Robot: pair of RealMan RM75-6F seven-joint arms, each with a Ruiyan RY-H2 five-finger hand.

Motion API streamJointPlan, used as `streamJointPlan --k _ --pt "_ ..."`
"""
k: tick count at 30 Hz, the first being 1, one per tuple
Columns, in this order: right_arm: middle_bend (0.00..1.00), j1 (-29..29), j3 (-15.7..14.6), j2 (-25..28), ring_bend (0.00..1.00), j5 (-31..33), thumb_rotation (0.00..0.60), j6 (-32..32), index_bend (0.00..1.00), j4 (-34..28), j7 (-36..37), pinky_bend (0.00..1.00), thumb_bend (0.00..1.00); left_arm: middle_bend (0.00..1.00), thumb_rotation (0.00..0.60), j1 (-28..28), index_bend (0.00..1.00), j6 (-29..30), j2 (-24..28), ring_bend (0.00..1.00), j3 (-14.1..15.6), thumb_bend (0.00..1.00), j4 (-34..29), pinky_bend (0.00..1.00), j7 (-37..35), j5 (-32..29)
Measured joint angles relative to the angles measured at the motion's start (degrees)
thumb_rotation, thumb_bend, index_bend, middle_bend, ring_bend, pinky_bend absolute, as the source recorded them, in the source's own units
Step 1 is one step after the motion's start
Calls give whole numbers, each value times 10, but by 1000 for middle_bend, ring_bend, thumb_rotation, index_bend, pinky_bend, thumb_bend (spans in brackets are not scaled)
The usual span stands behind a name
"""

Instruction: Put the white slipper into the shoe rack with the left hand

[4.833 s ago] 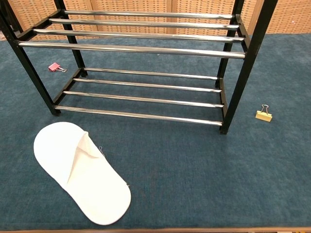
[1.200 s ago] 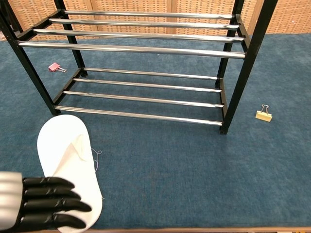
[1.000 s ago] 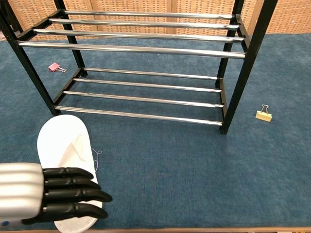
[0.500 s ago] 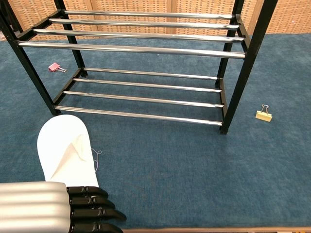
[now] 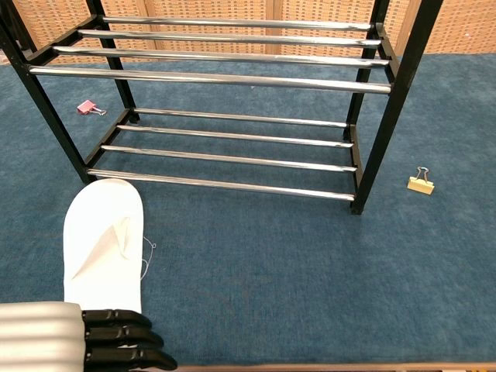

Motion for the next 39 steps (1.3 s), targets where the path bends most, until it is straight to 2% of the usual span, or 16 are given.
streamJointPlan --k 17,22,28,31,34,37,39 --pt "0 2 -2 -4 0 0 600 -4 0 -2 -10 0 0 76 600 25 53 101 58 71 71 0 85 107 -104 48" --pt "0 2 -3 -4 0 -1 600 -4 0 -3 -12 0 0 76 600 33 56 136 65 62 76 0 100 107 -128 59" --pt "0 2 -4 -4 0 0 600 -6 0 -4 -13 0 0 76 600 47 62 217 73 54 80 0 124 107 -174 83" --pt "0 2 -4 -4 0 0 600 -6 0 -5 -13 0 0 76 600 56 73 261 77 54 72 0 134 107 -191 88" --pt "0 3 -4 -4 0 0 600 -7 0 -5 -13 0 0 76 600 69 78 297 77 54 49 0 144 108 -196 81" --pt "0 4 -5 -5 0 0 600 -8 0 -4 -14 0 0 76 600 81 79 312 67 54 13 0 152 122 -183 59" --pt "0 4 -5 -5 0 0 600 -9 0 -4 -12 0 0 76 600 87 80 310 47 54 -21 0 158 127 -163 28"
